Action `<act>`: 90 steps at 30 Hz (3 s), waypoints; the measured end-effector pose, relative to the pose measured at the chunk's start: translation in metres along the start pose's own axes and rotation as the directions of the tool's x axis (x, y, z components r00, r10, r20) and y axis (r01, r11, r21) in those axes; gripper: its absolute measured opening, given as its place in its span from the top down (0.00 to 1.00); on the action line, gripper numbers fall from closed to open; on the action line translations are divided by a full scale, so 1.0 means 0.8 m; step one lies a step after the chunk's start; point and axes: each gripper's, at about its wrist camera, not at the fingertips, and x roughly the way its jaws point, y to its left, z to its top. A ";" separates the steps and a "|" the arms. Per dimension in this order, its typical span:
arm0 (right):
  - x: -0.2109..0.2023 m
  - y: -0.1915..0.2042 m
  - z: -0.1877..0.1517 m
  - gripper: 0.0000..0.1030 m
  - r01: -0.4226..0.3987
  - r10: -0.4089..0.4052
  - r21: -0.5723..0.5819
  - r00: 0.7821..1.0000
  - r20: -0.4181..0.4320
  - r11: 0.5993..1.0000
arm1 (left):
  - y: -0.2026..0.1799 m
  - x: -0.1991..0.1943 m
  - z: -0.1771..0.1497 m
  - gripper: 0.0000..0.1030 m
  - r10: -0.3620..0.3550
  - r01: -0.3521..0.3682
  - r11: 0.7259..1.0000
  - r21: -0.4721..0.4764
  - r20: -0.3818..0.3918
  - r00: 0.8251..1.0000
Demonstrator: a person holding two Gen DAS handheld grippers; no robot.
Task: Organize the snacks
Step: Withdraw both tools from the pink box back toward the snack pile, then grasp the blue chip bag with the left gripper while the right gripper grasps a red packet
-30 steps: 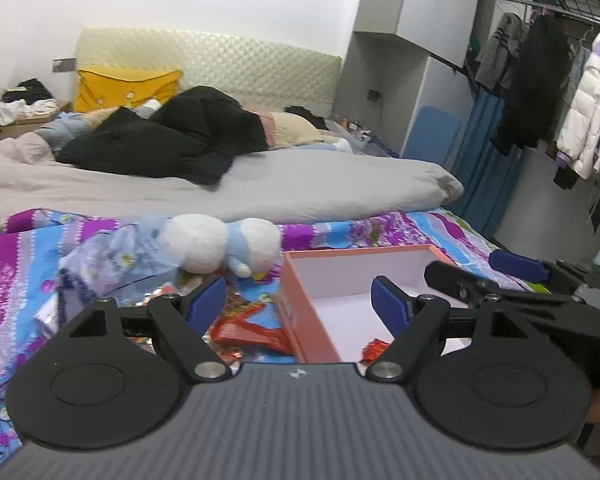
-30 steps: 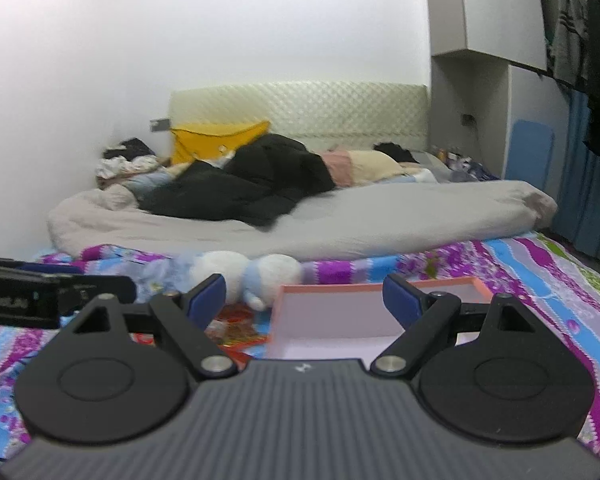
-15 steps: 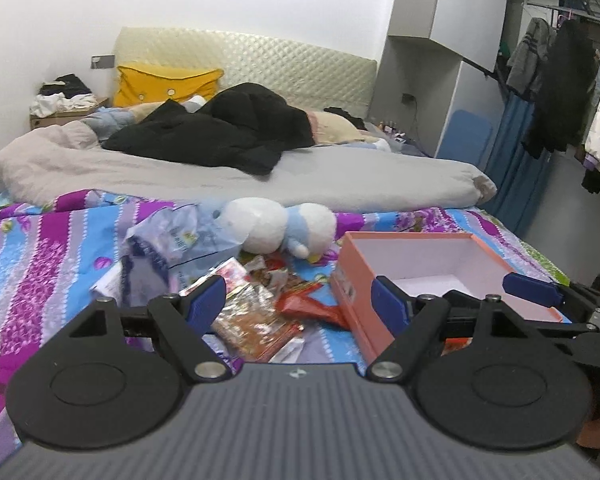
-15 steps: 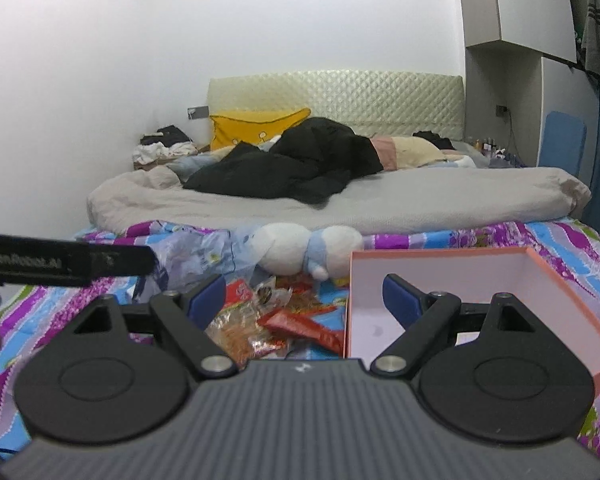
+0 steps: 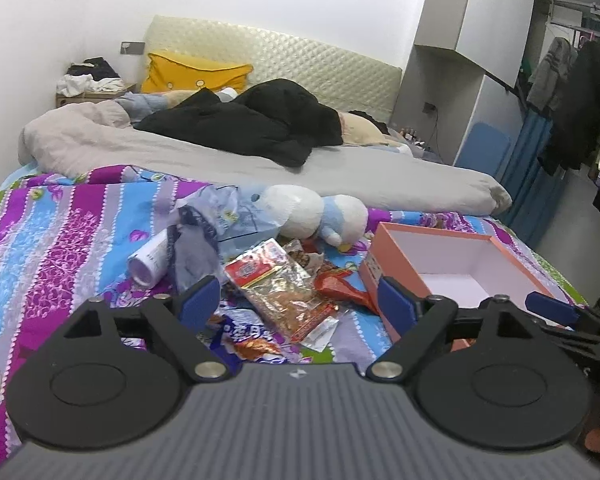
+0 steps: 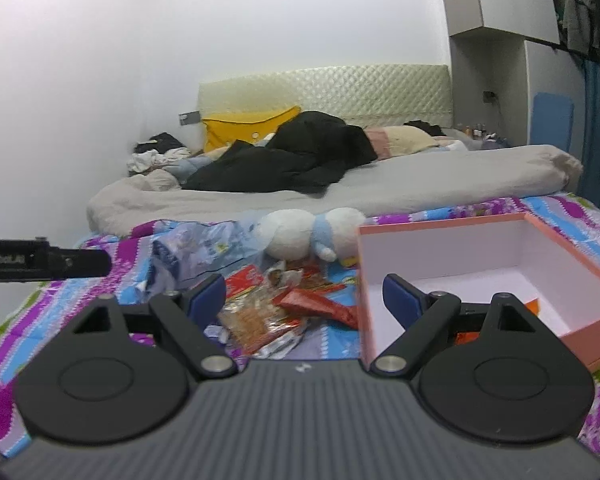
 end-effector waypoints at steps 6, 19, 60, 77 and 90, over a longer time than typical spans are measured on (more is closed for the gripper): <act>-0.005 0.020 -0.018 0.16 -0.025 0.025 -0.027 1.000 -0.015 0.999 | 0.015 -0.008 -0.019 0.03 0.025 -0.025 1.000 0.001 -0.011 1.000; -0.012 0.044 -0.062 0.16 -0.040 0.036 -0.055 0.997 -0.074 0.998 | 0.056 -0.012 -0.068 0.02 0.117 -0.120 0.992 -0.039 -0.083 0.990; 0.138 0.051 -0.064 0.16 -0.067 0.044 -0.098 0.973 -0.225 0.993 | 0.107 0.157 -0.093 0.02 0.057 -0.098 0.986 -0.138 -0.274 0.960; 0.289 0.038 -0.045 0.22 -0.020 -0.029 -0.187 0.965 -0.259 0.982 | 0.113 0.261 -0.082 0.03 -0.042 -0.026 0.977 -0.214 -0.308 0.950; 0.344 0.037 -0.063 0.41 -0.028 -0.051 -0.247 0.951 -0.306 0.968 | 0.109 0.299 -0.090 0.20 -0.050 -0.039 0.966 -0.254 -0.332 0.942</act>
